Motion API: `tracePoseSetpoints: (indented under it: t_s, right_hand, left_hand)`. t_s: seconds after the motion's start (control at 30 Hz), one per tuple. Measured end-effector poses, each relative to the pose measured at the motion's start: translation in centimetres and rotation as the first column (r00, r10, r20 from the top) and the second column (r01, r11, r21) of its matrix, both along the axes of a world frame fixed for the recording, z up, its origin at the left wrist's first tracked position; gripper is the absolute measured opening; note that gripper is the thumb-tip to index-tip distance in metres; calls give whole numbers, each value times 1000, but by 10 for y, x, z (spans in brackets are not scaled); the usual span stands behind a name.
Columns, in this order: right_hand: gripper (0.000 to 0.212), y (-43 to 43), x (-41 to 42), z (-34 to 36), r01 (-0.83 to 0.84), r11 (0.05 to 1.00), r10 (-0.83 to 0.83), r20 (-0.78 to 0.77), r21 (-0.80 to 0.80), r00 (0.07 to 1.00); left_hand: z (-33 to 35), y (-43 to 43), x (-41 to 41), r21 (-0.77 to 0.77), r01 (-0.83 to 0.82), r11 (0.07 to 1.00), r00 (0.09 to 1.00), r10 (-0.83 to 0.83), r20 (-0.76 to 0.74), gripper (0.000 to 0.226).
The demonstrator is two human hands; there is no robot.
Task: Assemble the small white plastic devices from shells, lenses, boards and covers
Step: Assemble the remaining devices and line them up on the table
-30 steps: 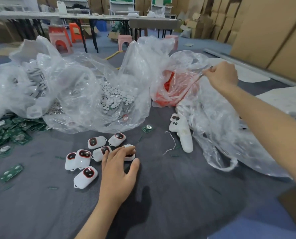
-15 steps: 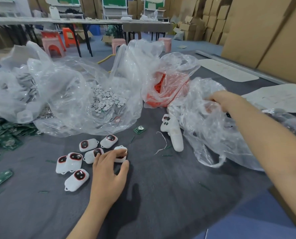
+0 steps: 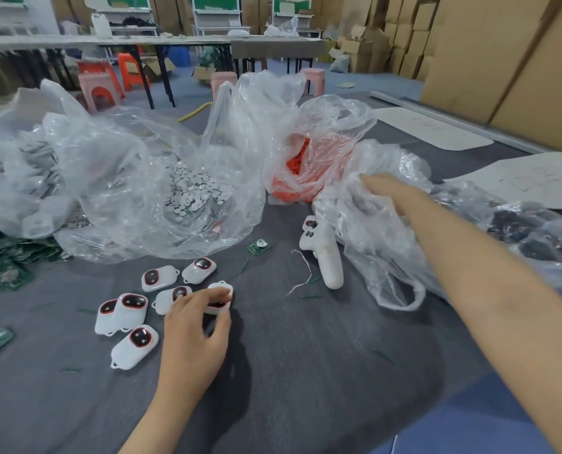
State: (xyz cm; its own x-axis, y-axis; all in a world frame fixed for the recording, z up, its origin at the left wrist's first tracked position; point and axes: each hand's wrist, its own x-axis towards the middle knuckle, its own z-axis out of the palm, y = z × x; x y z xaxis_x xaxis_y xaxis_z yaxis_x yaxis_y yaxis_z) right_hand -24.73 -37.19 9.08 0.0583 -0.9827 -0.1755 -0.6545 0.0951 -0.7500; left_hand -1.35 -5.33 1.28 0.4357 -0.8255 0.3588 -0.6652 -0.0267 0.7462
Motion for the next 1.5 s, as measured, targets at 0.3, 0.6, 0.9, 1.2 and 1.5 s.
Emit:
tracePoseSetpoints:
  t_s: [0.3, 0.6, 0.9, 1.2, 1.5]
  right_hand:
    - [35, -17, -5, -10, 196, 976, -210, -169, -97, 963]
    - [24, -19, 6, -29, 77, 976, -160, -438, -203, 885]
    - [20, -27, 9, -31, 27, 945, -156, -375, -326, 914]
    - [14, -14, 10, -24, 7, 875, -285, -502, -485, 817]
    - [25, 4, -5, -31, 22, 964, -175, -568, -266, 804]
  left_hand:
    - [0, -1, 0, -14, 0, 1000, 1000, 0, 5, 29]
    - [-1, -1, 0, -34, 3, 999, 999, -1, 42, 34]
    - [-3, -6, 2, -46, -1, 999, 998, 4, 65, 34]
    - [-5, -6, 2, -61, 2, 998, 998, 1, 55, 34]
    - [-5, -2, 2, -46, 16, 999, 998, -13, 65, 34]
